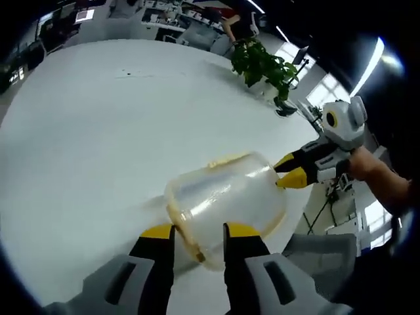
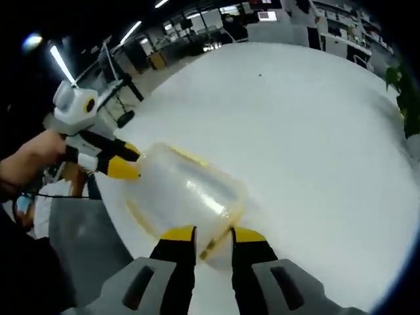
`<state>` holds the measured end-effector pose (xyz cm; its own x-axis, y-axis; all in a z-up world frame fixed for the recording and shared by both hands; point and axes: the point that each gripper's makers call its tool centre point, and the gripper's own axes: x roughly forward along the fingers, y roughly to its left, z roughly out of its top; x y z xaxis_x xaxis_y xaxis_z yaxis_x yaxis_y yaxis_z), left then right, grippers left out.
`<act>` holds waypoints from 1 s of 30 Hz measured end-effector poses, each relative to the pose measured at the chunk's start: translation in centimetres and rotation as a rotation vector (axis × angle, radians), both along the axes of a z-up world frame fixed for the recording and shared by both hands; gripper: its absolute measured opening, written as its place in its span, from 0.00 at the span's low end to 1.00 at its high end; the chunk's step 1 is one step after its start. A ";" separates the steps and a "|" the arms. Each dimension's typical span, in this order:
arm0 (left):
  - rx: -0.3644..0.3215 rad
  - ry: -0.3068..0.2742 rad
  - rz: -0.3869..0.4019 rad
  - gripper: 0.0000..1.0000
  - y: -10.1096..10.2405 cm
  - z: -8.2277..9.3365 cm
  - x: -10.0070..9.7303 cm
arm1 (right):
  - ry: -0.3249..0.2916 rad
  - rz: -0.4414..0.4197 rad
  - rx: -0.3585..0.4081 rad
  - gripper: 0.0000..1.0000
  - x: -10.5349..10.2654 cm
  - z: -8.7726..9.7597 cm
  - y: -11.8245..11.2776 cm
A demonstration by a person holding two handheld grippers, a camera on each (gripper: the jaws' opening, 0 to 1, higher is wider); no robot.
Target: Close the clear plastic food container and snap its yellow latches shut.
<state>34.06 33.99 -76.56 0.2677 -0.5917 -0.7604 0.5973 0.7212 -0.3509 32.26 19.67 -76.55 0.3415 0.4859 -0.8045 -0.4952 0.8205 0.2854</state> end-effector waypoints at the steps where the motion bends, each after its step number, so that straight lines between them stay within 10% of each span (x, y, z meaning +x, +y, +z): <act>1: 0.004 0.000 0.001 0.27 0.0 0.1 0.0 | -0.005 0.011 -0.003 0.19 0.0 0.0 -0.1; 19: 0.203 -0.330 -0.349 0.33 -0.8 1.1 0.4 | -0.134 0.228 -0.038 0.24 0.0 0.3 0.0; 30: 0.115 -0.394 -0.445 0.37 -3.1 2.4 -0.5 | -0.256 0.390 -0.006 0.23 -0.4 1.4 1.2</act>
